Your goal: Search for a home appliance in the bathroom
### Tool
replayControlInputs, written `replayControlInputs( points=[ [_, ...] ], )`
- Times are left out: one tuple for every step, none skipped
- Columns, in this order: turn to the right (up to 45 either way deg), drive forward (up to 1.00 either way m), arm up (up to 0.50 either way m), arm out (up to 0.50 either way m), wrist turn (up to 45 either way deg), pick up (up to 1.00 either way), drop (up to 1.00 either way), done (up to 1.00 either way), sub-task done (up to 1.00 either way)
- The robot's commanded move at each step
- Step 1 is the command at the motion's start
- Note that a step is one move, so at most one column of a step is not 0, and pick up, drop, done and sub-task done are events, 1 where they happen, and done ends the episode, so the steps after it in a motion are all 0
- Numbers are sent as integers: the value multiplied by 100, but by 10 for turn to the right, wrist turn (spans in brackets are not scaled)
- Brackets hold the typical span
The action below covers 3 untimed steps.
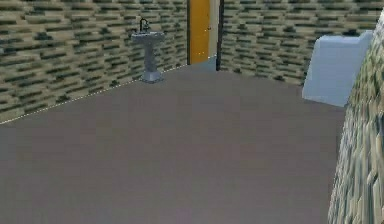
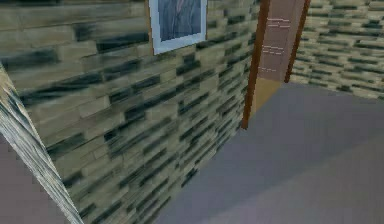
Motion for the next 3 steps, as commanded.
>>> replayControlInputs(
  points=[
    [0,60,0,0,0,0,0,0,0],
    [360,0,0,0,0,0,0,0,0],
    [0,100,0,0,0,0,0,0,0]
  ],
)
